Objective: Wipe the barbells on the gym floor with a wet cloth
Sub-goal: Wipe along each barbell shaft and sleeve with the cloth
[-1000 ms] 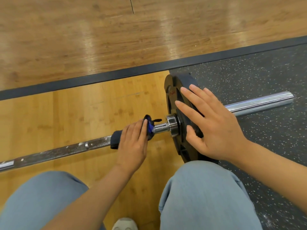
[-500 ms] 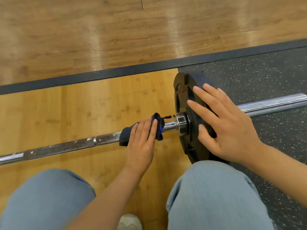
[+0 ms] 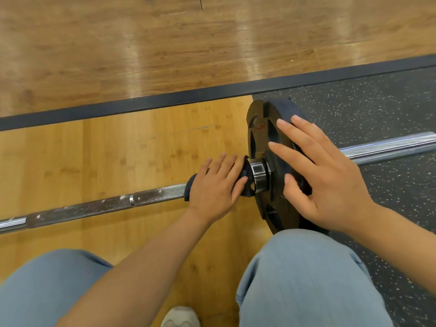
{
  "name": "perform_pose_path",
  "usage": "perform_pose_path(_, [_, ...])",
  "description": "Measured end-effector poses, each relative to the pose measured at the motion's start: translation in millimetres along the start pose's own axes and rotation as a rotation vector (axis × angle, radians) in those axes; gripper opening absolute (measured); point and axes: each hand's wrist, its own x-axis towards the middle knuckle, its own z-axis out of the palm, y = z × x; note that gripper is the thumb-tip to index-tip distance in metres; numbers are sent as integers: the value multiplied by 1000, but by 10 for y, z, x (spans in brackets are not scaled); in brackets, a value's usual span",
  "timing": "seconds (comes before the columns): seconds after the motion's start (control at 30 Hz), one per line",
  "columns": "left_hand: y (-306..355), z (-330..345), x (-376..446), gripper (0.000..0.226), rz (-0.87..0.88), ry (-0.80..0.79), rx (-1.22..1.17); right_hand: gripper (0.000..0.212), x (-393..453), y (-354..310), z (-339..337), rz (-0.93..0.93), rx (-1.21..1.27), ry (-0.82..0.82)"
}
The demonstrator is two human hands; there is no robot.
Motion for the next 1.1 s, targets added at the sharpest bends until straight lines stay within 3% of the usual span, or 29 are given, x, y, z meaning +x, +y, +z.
perform_pose_path(0.27, [-399,-45,-296,52,281,3,202,46,-9,4,-17,11,28,-8])
perform_pose_path(0.47, [-281,37,-316,45,179,87,208,45,1,-8,-6,27,33,4])
perform_pose_path(0.6, [-52,174,-159,43,224,105,101,46,1,-2,-9,21,16,-15])
perform_pose_path(0.8, [-676,-68,-486,81,360,-18,190,47,3,-9,-13,32,20,-20])
perform_pose_path(0.93, [-754,-77,-560,65,329,-11,229,47,1,-11,-3,47,16,-20])
perform_pose_path(1.0, [-556,-4,-508,51,243,80,236,46,-3,-16,-1,53,15,-16])
perform_pose_path(1.1, [-160,164,-357,48,175,140,192,45,12,-17,-8,47,5,-12])
